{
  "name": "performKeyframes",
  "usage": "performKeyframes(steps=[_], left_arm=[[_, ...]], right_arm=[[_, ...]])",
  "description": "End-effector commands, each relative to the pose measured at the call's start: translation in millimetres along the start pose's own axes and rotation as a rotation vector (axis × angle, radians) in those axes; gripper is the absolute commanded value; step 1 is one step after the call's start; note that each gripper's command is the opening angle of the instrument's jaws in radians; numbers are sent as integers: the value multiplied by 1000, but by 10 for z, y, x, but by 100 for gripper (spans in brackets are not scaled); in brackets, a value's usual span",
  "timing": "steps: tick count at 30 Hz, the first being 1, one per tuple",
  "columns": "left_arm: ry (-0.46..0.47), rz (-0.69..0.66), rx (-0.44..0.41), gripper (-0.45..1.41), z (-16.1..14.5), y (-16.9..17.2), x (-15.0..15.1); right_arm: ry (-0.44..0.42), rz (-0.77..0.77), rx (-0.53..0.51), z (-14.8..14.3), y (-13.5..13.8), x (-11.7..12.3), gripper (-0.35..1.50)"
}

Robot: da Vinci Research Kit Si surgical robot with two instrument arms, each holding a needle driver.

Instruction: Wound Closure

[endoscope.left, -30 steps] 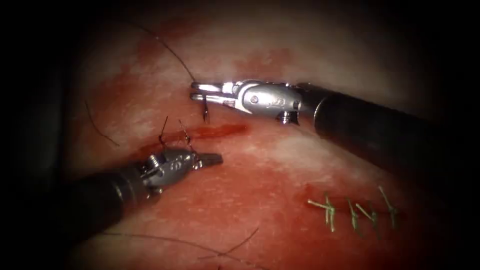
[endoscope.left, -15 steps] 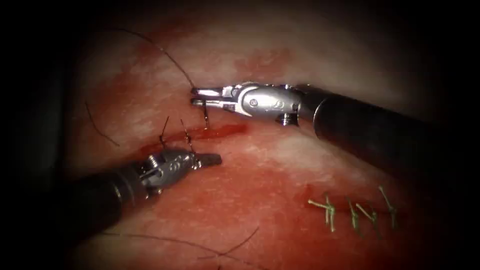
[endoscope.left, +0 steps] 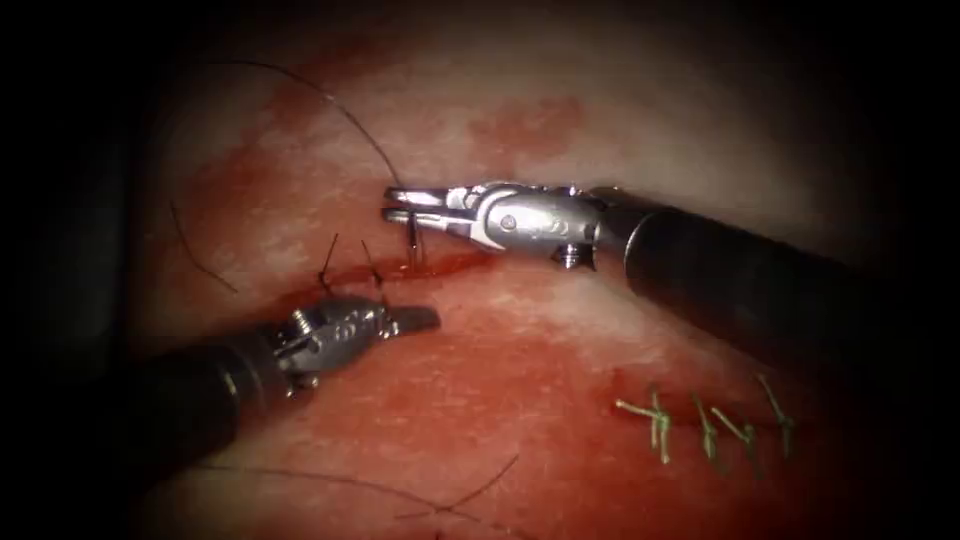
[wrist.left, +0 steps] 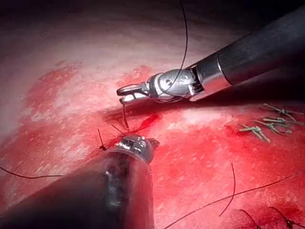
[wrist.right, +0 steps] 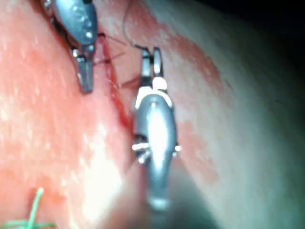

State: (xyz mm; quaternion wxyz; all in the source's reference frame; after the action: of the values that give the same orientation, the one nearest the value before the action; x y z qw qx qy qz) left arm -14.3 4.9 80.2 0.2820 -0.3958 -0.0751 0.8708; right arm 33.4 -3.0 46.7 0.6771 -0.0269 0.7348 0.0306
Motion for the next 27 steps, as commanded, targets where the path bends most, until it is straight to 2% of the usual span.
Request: performKeyframes(steps=[1,15,27], left_arm=[[0,0,-1,-40,9,0,-1],[0,-5,-4,-45,4,-1,-2],[-1,-13,-1,-45,4,-1,-2]], right_arm=[[9,18,15,9,-7,-5,-35],[-18,-39,61,-2,-27,-7,-35],[-35,-105,64,-13,-40,-22,-35]])
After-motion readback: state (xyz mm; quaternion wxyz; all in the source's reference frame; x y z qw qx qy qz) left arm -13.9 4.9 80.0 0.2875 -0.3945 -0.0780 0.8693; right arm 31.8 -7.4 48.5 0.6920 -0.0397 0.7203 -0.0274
